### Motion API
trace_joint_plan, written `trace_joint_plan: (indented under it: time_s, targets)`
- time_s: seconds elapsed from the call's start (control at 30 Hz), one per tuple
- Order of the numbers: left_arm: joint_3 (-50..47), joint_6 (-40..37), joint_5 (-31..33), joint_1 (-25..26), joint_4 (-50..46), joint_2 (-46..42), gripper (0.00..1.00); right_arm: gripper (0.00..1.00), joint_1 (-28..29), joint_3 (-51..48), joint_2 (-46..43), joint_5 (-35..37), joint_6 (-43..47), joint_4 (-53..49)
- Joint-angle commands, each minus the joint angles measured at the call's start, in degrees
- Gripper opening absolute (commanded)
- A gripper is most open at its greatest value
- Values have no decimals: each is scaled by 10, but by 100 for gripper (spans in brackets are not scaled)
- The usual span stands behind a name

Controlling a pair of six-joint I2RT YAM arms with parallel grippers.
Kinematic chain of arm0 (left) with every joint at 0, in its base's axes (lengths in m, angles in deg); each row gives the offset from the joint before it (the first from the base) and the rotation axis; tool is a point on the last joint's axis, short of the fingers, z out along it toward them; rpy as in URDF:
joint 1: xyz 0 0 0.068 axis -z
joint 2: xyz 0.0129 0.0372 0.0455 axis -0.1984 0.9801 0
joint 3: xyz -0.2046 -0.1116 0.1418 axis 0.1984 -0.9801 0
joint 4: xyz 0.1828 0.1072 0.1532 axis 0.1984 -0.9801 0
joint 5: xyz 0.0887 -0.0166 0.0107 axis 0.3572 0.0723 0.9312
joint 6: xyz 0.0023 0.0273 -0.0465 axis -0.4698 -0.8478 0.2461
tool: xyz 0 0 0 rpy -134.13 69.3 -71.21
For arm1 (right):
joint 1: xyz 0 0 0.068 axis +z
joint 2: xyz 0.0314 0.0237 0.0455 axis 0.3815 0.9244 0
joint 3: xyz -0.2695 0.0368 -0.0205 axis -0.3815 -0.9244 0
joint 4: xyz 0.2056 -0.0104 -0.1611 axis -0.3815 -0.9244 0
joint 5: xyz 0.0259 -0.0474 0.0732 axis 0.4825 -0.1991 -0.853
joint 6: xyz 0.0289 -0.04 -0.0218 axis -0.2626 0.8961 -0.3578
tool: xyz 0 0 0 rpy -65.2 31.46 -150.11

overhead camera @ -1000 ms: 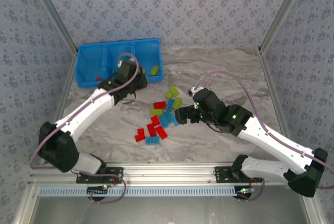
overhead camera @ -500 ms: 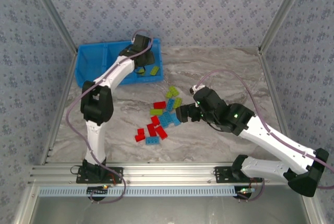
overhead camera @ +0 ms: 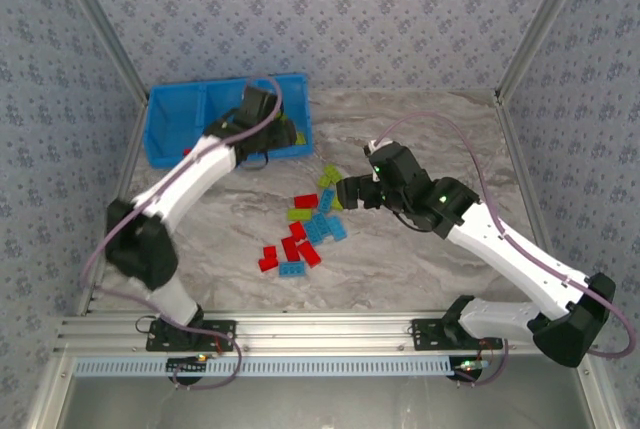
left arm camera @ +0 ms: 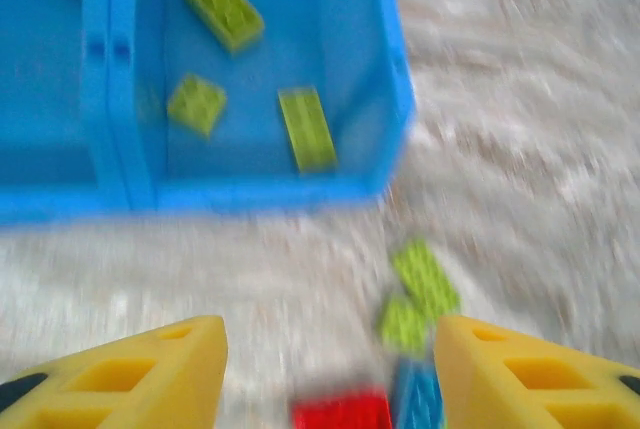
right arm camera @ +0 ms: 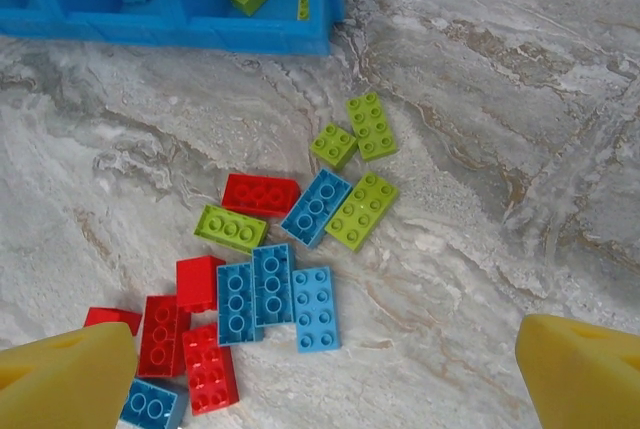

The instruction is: Sort the legos into containers by color

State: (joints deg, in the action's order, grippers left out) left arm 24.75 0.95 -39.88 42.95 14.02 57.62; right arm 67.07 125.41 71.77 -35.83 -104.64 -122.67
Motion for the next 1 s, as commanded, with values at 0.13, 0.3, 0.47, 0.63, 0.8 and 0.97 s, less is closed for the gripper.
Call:
trace_joint_plan:
  time_s: [0.13, 0.3, 0.47, 0.63, 0.8, 0.97]
  targets:
    - [-239, 135, 128, 143, -108, -256, 56, 100, -13, -45, 9, -30, -8, 70]
    - [-337, 182, 77, 178, -134, -314, 57, 100, -12, -40, 23, -53, -12, 71]
    - [-375, 159, 26, 176, -73, -265, 66, 100, -10, -48, 22, -54, -25, 66]
    - [-381, 151, -10, 149, -13, -173, 69, 100, -7, -52, 15, -48, -29, 50]
    - [-402, 155, -19, 133, 37, -124, 66, 100, -7, -54, 4, -37, -28, 42]
    - [-411, 152, -24, 129, 51, -104, 57, 100, -7, -51, 3, -38, -29, 39]
